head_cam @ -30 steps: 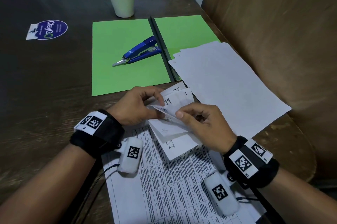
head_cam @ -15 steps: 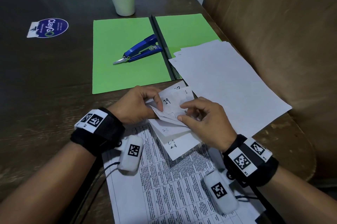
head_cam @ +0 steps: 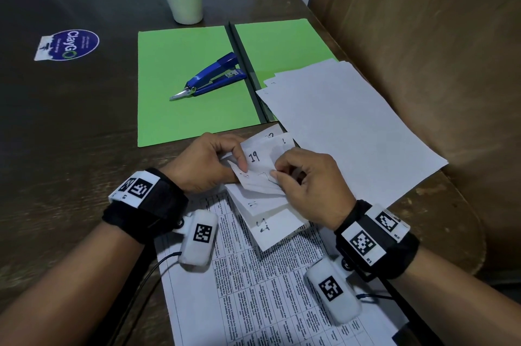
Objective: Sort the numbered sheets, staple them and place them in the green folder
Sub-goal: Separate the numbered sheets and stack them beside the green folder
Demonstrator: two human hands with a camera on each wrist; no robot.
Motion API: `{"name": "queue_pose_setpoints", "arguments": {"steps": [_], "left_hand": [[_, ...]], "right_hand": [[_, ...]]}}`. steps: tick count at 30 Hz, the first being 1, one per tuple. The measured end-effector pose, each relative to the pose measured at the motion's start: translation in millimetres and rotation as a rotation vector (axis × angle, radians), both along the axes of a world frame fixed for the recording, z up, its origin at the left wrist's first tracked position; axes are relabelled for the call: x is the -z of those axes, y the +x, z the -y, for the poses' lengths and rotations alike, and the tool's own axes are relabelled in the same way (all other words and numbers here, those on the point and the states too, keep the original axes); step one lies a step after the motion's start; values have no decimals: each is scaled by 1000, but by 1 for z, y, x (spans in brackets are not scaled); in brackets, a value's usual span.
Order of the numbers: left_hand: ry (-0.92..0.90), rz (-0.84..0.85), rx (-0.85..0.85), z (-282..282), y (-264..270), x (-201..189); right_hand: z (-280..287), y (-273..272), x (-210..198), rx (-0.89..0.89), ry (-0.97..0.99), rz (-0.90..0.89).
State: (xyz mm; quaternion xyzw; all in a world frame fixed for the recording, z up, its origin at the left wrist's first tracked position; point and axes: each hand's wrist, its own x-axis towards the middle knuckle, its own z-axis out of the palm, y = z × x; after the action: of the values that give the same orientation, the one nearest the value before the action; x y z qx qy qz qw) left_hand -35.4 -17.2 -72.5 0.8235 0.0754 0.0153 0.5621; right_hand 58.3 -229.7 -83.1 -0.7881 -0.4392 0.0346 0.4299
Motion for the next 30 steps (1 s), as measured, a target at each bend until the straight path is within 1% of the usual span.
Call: {"name": "queue_pose_setpoints", "arguments": {"steps": [4, 9, 10, 11, 13, 15, 16, 19, 23, 26, 30], "left_hand": [[-24, 17, -7, 2, 0, 1], [-65, 19, -28, -1, 1, 6], [-64, 10, -25, -1, 1, 6], [-55, -4, -21, -1, 1, 5], [-31, -8, -1, 2, 1, 3], [-41, 5, 18, 3, 1, 3], [-46, 6, 22, 2, 2, 4], [-53, -3, 33, 0, 3, 6], [-64, 13, 31, -1, 3, 7], [-52, -9, 14, -3, 3, 9], [-28, -50, 5, -3, 4, 7]], "right_hand": [[2, -2, 0, -7, 1, -123], [5, -8, -6, -82, 3, -350], [6, -9, -7, -89, 10, -371], [5, -8, -7, -79, 18, -387], [3, -4, -5, 22, 33, -426], [0, 4, 0, 157, 12, -395], [-1, 7, 1, 189, -26, -368], [-8, 9, -7, 200, -154, -268], [-22, 8, -18, 209, -192, -160], [-26, 4, -20, 192, -165, -169], [-23, -1, -19, 204, -96, -264]]}}
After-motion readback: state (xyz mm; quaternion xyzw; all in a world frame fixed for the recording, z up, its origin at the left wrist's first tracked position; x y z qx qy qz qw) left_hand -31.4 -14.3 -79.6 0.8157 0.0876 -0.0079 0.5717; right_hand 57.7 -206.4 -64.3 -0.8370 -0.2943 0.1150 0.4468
